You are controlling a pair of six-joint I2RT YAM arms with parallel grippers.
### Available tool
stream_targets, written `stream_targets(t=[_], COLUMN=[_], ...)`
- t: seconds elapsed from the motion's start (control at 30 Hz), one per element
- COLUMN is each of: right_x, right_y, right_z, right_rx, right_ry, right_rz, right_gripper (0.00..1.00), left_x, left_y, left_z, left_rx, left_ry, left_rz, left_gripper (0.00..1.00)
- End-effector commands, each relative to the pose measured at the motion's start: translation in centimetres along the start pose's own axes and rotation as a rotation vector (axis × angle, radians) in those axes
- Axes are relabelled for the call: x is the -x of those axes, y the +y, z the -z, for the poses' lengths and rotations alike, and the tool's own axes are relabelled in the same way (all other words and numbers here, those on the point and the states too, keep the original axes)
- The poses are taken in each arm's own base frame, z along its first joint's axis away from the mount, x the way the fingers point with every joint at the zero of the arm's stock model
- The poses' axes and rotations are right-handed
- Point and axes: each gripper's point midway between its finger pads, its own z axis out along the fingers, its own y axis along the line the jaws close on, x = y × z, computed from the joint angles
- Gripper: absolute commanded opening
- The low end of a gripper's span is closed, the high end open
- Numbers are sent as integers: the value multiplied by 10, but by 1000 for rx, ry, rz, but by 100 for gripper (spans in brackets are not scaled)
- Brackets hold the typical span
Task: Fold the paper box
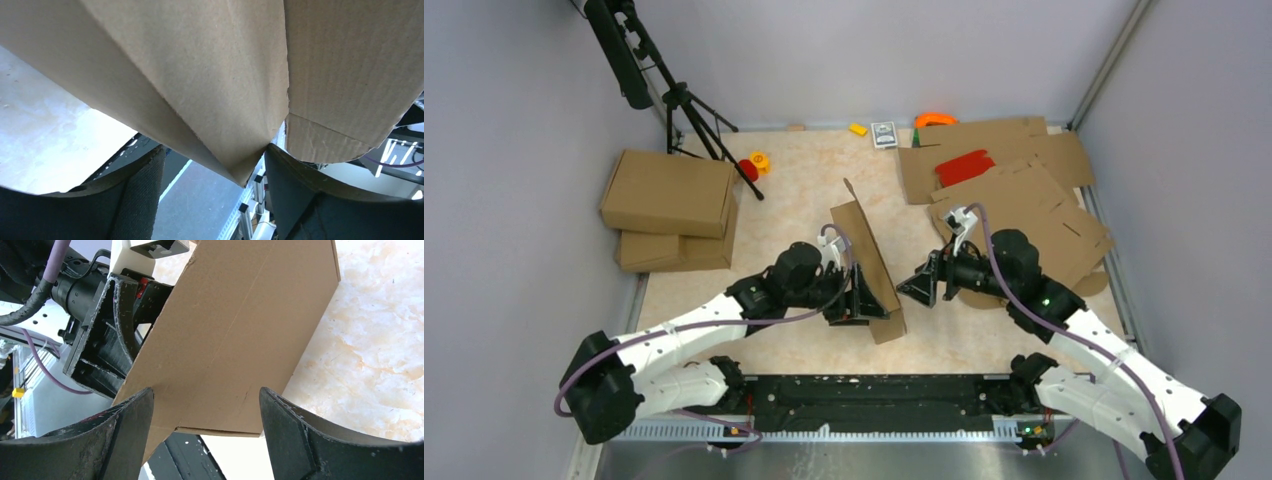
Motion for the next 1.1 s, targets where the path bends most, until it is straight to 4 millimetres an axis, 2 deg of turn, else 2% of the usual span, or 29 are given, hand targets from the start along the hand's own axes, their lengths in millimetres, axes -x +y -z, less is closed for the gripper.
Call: stream_targets(t=[0.0,0.1,0.2,0.3,0.47,0.57,0.63,0.73,0.87,0.93,1.07], right_x=[12,18,26,44,74,94,108,127,130,123,111], right_y=[7,5,-3,-6,-15,-23,-22,-9,1,4,3], right_z=[6,11,15,16,4,-7,-17,-36,-58,-60,-41], right_rx=[5,-29,-96,-152,-227,-250,-218,-101,-17,9,-17], right_ry=[-45,-65,-74,-85,-129,-174,-202,-218,-147,-110,-121], right_rz=[44,55,51,47,-3,-40,-75,-113,-138,-124,-77], right_gripper=[76,75,75,74,72,71,70,70,68,68,70], left_x=[2,16,27,47,85,112,130,149,157,153,151], left_y=[22,5,-11,-30,-26,-9,-1,7,9,6,17], left_z=[7,21,39,61,87,95,96,91,76,71,73], left_rx=[134,129,118,99,93,122,112,65,0,-27,31], left_ry=[-21,-70,-92,-141,-237,-327,-384,-430,-389,-333,-335], left_rz=[-31,-78,-122,-147,-130,-106,-90,-49,-29,-20,-54], left_gripper=[75,76,70,69,68,63,61,62,64,65,69])
